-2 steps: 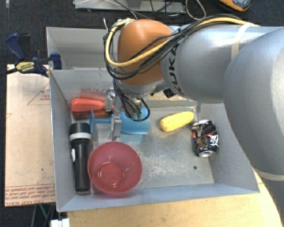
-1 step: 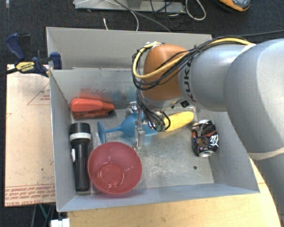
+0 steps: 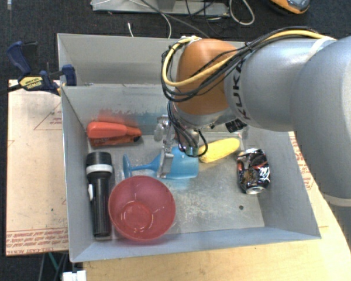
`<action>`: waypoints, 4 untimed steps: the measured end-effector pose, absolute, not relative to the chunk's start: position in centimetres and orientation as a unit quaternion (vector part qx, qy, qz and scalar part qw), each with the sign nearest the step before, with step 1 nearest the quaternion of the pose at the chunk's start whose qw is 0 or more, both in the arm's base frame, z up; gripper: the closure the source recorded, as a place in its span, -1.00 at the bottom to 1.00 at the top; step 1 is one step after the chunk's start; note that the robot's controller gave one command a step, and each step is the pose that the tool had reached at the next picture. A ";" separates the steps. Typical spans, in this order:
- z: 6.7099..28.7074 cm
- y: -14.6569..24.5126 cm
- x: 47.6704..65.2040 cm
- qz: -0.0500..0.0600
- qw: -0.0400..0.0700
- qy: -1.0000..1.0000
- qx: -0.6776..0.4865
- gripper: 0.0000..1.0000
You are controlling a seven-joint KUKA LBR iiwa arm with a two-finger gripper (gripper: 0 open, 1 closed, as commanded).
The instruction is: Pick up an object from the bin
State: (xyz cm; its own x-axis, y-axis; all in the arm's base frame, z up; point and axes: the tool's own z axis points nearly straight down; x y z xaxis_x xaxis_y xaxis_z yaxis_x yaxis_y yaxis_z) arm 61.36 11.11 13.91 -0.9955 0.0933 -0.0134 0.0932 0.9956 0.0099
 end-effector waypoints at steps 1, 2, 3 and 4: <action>7.0 8.9 63.1 0.001 -0.001 0.999 -0.042 -1.00; 7.0 9.6 59.5 0.005 0.007 0.998 0.067 -1.00; 7.2 9.0 63.1 0.002 0.001 0.999 -0.039 1.00; 7.2 9.0 63.1 0.002 0.001 0.999 -0.039 1.00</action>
Offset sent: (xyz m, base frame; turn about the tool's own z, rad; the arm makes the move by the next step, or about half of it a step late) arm -0.0188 -0.0157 -0.0691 0.0419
